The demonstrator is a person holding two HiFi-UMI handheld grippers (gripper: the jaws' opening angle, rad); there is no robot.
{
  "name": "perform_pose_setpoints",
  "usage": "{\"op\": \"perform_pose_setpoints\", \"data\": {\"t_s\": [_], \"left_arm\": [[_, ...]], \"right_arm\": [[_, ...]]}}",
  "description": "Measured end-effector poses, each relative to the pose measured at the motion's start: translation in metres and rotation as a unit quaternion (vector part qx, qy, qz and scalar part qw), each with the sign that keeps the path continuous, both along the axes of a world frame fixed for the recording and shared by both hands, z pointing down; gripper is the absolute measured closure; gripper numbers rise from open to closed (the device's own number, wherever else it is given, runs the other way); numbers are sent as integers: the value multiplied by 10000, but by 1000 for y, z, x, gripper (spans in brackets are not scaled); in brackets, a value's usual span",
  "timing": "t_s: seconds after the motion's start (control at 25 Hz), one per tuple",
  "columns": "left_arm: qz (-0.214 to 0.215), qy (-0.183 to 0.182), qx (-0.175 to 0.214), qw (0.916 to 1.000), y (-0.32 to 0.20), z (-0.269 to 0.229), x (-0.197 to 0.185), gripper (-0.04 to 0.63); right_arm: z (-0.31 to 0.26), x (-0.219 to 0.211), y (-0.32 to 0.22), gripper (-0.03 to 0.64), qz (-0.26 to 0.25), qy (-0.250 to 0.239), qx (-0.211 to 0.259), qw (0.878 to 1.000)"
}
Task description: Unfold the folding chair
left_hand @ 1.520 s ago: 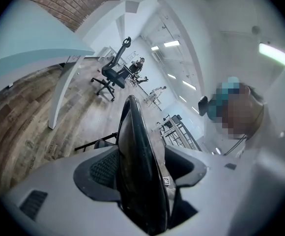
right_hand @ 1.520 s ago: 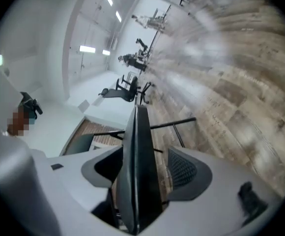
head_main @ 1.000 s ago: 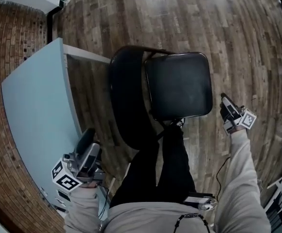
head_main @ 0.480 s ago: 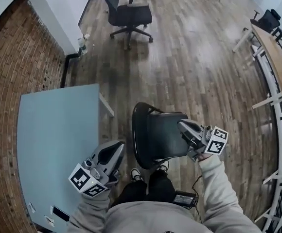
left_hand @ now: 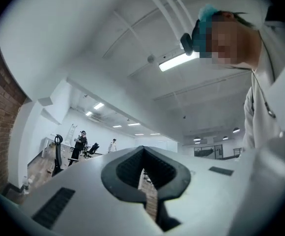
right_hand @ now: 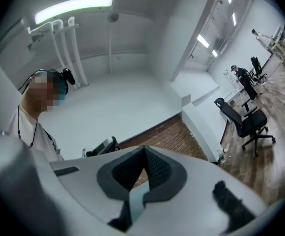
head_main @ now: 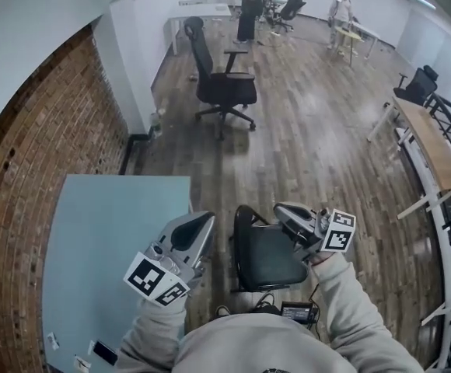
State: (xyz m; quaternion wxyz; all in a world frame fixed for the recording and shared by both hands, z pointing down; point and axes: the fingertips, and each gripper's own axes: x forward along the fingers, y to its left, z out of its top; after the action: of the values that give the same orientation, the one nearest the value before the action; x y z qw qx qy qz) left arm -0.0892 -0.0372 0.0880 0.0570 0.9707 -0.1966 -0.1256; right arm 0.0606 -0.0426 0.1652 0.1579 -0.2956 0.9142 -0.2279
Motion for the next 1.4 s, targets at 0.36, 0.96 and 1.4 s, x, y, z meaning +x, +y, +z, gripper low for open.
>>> {"op": "perform_pose_setpoints", "data": {"t_s": [0.36,0.96,1.4], "left_arm": [[-660,-586,218,9959,9,-22,0,591],[-898,-673,199,9935,25,-22,-1,591],[-802,-735,151,9939,29,-16,1,591]], "right_arm": [[-83,-64,25,609,815,1537,743,9819],[-101,-71,55,609,1486,2159,752,9621],[-99,-66,59,609,1539,2246,744,9594]]}}
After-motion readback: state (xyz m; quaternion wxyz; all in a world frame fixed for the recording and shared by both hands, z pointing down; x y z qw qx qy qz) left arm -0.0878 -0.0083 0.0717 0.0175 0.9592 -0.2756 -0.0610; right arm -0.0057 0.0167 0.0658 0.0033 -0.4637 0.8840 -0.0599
